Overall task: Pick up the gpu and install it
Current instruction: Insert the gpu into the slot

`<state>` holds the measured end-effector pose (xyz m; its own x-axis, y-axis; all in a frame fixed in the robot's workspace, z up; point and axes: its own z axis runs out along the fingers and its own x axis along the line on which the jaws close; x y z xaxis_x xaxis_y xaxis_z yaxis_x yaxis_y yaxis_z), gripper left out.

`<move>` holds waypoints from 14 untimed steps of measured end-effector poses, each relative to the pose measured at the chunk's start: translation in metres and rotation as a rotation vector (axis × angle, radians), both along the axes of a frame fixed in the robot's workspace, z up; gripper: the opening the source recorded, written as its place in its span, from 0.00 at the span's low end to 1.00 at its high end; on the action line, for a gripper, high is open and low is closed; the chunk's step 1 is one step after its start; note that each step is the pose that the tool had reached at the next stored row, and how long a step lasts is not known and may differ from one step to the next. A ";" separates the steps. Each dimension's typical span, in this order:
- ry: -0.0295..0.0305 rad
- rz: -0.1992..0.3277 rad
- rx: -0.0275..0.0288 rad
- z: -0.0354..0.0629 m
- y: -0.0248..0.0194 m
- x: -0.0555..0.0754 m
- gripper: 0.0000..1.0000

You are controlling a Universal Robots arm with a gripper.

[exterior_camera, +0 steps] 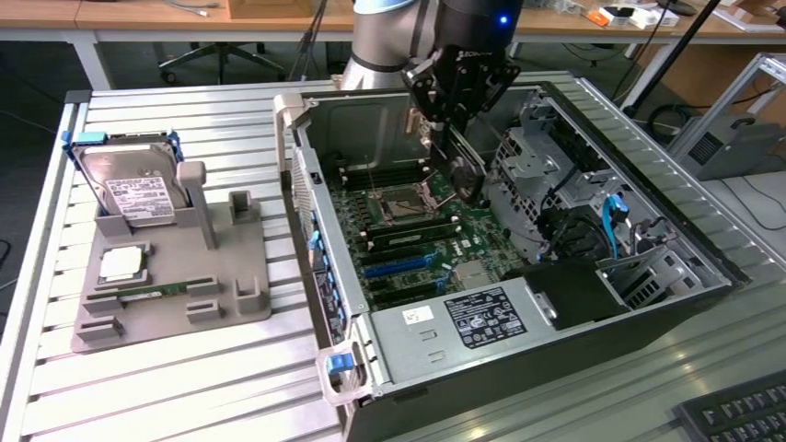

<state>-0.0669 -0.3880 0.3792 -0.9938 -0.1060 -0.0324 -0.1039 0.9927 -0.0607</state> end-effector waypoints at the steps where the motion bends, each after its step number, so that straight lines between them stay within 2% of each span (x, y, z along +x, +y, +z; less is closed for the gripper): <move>1: 0.0000 0.010 -0.0002 -0.0001 0.0000 0.000 0.27; 14: -0.0001 0.095 -0.0038 -0.0007 0.0000 0.000 0.27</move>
